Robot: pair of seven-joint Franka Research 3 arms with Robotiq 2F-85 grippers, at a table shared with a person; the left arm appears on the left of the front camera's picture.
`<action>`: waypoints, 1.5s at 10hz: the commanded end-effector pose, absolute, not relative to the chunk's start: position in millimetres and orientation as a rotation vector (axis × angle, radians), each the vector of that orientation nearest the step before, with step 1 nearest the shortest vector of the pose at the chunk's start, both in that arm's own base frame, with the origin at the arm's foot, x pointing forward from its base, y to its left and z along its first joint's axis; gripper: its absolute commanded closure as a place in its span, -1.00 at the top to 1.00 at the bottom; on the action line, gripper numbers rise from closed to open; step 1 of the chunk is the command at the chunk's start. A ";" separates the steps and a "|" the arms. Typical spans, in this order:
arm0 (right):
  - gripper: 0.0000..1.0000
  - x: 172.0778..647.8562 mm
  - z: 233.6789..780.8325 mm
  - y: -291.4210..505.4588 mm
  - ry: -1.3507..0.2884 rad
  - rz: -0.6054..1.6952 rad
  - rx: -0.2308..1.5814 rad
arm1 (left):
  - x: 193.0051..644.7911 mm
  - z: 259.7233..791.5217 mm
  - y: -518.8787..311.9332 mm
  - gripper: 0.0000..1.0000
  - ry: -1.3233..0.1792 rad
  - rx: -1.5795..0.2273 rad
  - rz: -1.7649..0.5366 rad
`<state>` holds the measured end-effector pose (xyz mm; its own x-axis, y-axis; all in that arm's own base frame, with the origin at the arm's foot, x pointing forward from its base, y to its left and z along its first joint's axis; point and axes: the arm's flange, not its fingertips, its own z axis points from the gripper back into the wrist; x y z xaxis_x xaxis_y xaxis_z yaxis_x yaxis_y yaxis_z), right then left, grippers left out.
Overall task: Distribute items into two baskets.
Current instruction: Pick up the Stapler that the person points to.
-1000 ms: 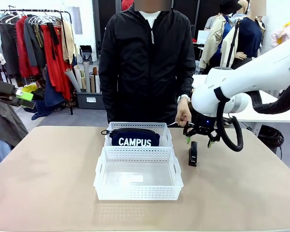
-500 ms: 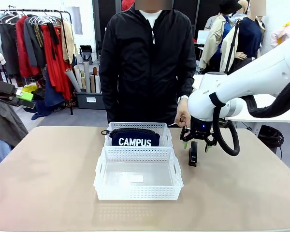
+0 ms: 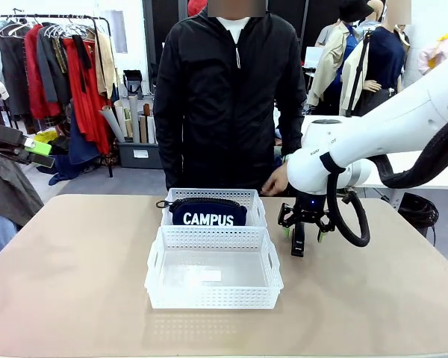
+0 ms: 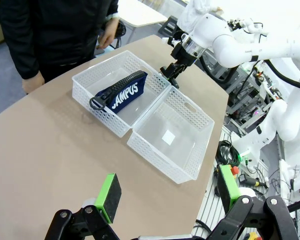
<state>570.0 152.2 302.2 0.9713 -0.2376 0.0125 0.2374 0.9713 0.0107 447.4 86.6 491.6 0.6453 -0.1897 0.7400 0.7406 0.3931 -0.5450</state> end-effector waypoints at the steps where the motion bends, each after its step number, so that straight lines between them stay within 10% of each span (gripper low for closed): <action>1: 1.00 571.7 302.1 149.1 -0.021 -0.246 0.009 | 445.6 492.4 86.7 1.00 -0.644 -0.999 -0.644; 12: 0.95 570.2 301.4 158.7 -0.011 -0.259 0.006 | 445.6 492.4 86.7 1.00 -0.644 -0.999 -0.644; 15: -0.03 568.6 302.7 159.8 -0.040 -0.255 -0.011 | 445.6 492.4 86.7 1.00 -0.644 -0.999 -0.644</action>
